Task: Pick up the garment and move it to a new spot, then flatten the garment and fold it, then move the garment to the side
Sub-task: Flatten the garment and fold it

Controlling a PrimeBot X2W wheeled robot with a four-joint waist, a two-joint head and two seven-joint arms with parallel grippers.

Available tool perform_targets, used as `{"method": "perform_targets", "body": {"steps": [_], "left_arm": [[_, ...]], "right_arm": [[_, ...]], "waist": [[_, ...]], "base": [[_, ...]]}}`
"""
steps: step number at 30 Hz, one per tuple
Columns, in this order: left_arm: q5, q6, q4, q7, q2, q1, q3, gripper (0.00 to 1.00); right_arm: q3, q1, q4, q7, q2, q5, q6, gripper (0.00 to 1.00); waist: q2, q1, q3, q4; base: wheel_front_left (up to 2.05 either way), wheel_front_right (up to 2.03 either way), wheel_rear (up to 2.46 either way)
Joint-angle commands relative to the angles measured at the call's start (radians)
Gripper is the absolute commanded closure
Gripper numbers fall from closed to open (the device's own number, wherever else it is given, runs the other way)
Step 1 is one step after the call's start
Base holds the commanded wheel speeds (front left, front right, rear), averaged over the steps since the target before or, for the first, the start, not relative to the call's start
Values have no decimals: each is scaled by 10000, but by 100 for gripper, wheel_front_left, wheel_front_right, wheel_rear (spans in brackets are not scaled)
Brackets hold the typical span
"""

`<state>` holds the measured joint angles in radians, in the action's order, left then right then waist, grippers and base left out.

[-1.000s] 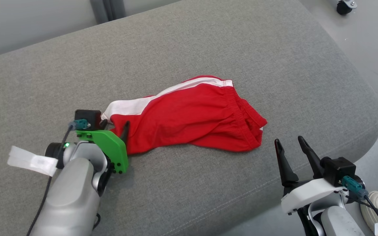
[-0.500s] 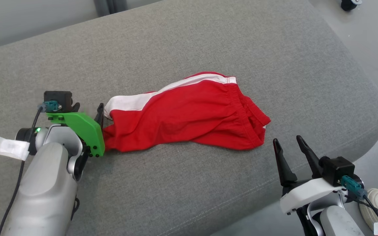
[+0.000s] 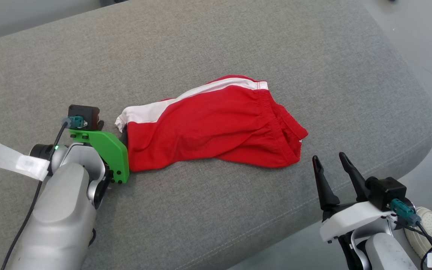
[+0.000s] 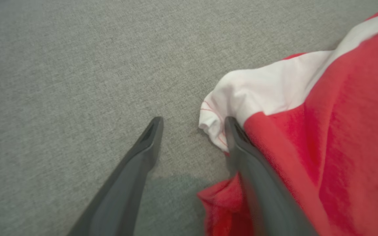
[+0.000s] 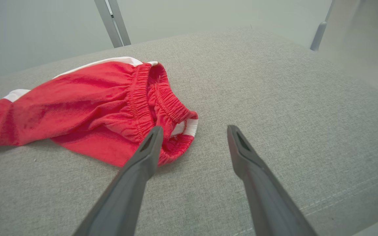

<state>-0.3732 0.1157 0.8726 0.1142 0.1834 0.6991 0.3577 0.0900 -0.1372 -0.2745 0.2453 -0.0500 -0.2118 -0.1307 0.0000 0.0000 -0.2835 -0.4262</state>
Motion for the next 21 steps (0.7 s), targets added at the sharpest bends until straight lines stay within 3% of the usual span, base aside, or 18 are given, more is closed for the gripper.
{"method": "perform_targets", "body": {"steps": [1, 2, 10, 21], "left_arm": [[38, 64, 31, -40, 34, 79, 66, 69], [5, 58, 28, -70, 11, 90, 94, 100], [-287, -131, -70, -657, -32, -88, -52, 100], [-665, -662, -473, -1108, 355, -728, -547, 100]], "right_arm": [[2, -107, -30, 57, -9, -46, 0, 0], [-10, -113, -43, 59, -9, -50, 0, 0], [-127, -111, -163, 119, -10, 17, 0, 0], [-285, 47, -152, -26, -12, 245, 0, 0]], "waist": [[0, 0, -9, 30], [0, 0, -11, 56], [0, 0, 155, 480], [0, 0, 737, 1415]], "base": [[0, 0, 0], [0, 0, 0], [0, 0, 0], [0, 0, 0]]}}
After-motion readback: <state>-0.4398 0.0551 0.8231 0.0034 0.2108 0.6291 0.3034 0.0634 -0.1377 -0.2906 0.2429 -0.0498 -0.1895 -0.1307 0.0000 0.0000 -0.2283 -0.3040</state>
